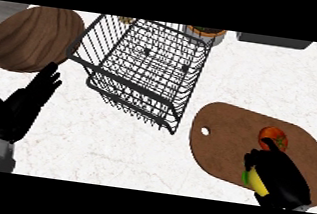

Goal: Pick the lemon from the cutting board and place it in the tiered basket

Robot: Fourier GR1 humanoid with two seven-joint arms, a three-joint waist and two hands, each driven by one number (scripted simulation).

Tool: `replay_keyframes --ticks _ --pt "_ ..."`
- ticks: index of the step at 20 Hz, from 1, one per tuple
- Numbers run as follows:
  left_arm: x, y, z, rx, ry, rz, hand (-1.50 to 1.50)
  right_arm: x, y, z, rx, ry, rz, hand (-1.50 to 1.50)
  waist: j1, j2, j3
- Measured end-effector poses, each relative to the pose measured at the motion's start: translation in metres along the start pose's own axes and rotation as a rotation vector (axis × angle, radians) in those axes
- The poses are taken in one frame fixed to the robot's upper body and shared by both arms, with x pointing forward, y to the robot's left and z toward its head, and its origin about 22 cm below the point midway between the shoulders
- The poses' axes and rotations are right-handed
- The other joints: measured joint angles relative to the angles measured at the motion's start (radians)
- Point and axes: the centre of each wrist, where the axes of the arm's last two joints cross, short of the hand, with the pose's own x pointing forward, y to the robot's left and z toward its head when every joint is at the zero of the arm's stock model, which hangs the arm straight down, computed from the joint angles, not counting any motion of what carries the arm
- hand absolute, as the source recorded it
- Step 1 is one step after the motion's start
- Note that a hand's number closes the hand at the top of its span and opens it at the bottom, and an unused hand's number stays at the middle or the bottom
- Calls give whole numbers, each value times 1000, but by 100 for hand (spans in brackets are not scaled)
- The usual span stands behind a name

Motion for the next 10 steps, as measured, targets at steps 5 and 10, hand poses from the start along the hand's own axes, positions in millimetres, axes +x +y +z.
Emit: replay_keyframes --ticks 5,10 --pt "4 3 -2 -2 -4 2 0 5 6 -1 -55 -34 60 150 -1 -1 -1" --pt "7 -1 -1 -3 -13 -6 0 -14 5 1 -129 80 -5 150 -3 -2 -2"
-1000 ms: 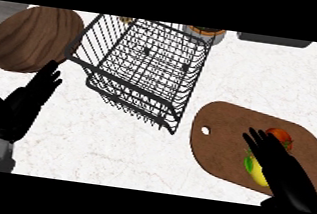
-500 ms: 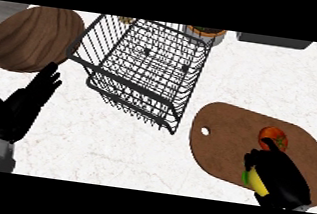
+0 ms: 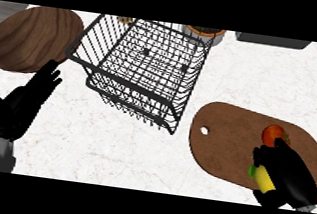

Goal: Pick the lemon from the cutting board and place it in the tiered basket

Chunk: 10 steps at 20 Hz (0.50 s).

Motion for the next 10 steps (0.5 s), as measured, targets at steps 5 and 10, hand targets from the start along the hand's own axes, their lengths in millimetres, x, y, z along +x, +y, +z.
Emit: replay_keyframes --ticks 5,10 --pt "-6 3 2 3 13 5 0 -30 -13 -8 -77 237 -112 150 -1 5 5" --pt "-2 1 0 12 14 7 0 -30 -40 -15 -328 258 -315 150 -10 5 9"
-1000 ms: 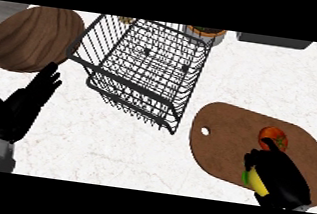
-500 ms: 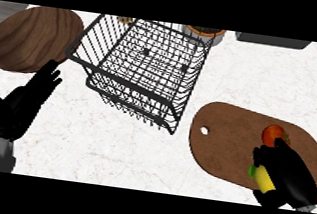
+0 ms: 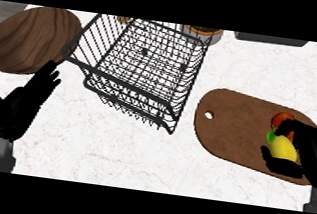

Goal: Pick the lemon from the cutting board and place it in the tiered basket

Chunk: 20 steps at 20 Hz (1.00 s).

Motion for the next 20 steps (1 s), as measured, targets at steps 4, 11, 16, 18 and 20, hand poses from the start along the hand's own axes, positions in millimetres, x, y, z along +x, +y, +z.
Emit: replay_keyframes --ticks 4,11,16,18,20 --pt "-2 1 3 6 2 1 0 18 -37 -5 -142 -69 -187 150 -3 -2 0" --pt "-1 2 4 -6 -5 -6 0 65 -95 2 -190 -172 -338 150 6 1 0" --pt "0 -5 5 -13 -5 -6 0 118 -119 -5 -151 -211 -368 150 15 3 0" --pt "-4 -8 3 -13 -7 -3 0 138 -122 -12 -140 -229 -369 150 17 4 0" --pt "-7 -6 4 -16 -4 -8 0 163 -127 -18 -131 -239 -370 150 19 4 0"
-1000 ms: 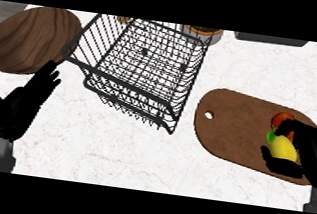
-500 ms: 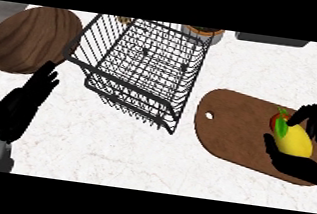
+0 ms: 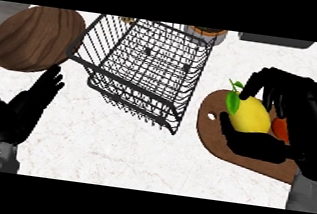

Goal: Pick the lemon from the cutting board and place it in the tiered basket

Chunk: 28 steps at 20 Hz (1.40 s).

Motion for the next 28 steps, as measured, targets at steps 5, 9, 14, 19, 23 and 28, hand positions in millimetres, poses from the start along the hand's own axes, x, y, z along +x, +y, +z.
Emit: replay_keyframes --ticks 5,9,14,19,23,28 --pt "7 1 -6 -7 6 -4 0 45 25 -28 26 5 -23 150 2 1 0" --pt "10 -3 -6 -8 -1 0 0 72 41 -52 34 25 -30 150 4 1 0" --pt "5 1 -9 0 1 2 0 91 63 -71 70 55 -26 150 4 2 0" --pt "3 6 -5 -2 -1 8 0 89 86 -87 94 103 -28 150 5 2 1" --pt "8 1 -4 -9 2 6 0 91 99 -95 97 115 -34 150 3 -5 3" --pt "9 2 -6 -8 -7 3 0 91 112 -106 71 113 -12 150 4 -12 5"
